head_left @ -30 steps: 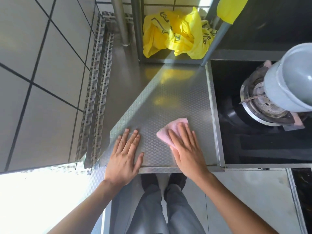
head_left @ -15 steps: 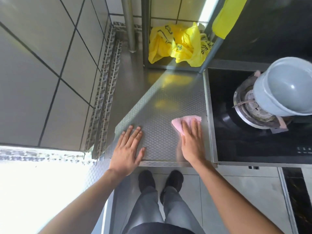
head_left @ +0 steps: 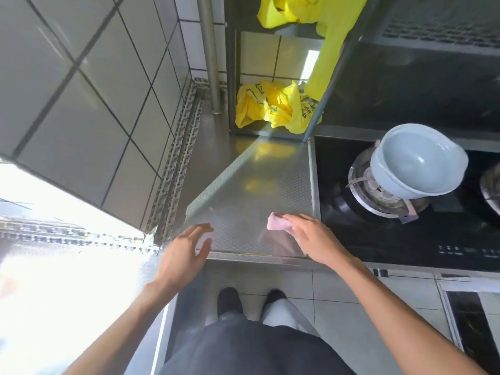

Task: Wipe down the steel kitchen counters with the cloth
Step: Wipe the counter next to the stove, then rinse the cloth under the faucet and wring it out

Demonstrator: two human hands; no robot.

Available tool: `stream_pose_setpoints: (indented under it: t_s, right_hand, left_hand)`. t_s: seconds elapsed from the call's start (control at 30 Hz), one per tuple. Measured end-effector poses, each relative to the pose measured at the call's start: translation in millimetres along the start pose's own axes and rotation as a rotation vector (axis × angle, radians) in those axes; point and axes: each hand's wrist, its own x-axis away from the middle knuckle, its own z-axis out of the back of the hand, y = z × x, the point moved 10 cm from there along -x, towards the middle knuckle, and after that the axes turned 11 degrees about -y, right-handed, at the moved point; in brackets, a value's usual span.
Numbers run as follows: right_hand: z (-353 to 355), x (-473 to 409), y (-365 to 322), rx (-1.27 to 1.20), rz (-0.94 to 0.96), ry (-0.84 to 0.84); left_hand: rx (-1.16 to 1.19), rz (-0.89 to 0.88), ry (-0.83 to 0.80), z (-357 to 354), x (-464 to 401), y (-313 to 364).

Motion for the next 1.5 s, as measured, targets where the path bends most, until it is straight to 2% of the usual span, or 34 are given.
stream_pose_setpoints:
  t_s: [0.17,0.37,0.53,0.67,0.83,1.17,1.5]
  right_hand:
    - [4,51,19,-0.087,0.056,0.012]
    - [10,83,57,-0.101,0.165,-0.056]
    - [35,92,81,-0.019,0.283,-0.193]
    - [49,90,91,0.147,0.391,-0.3]
    - [51,92,86,0.223,0.499,-0.362]
    - [2,149,41,0.426,0.762,-0.534]
    - [-77,303,46,0.531,1.044,-0.718]
  left_hand:
    - [0.107,0.033,0.054,-19,64,38]
    - [0.253,0.253,0.22,-61,117,61]
    - [0.305,0.393,0.33,-106,146,110]
    - [0.345,0.501,0.368,-150,175,145]
    - [0.403,0.619,0.547,-190,225,180]
    - [0.499,0.883,0.81,-285,349,239]
    - [0.568,1.077,0.982,-423,466,357]
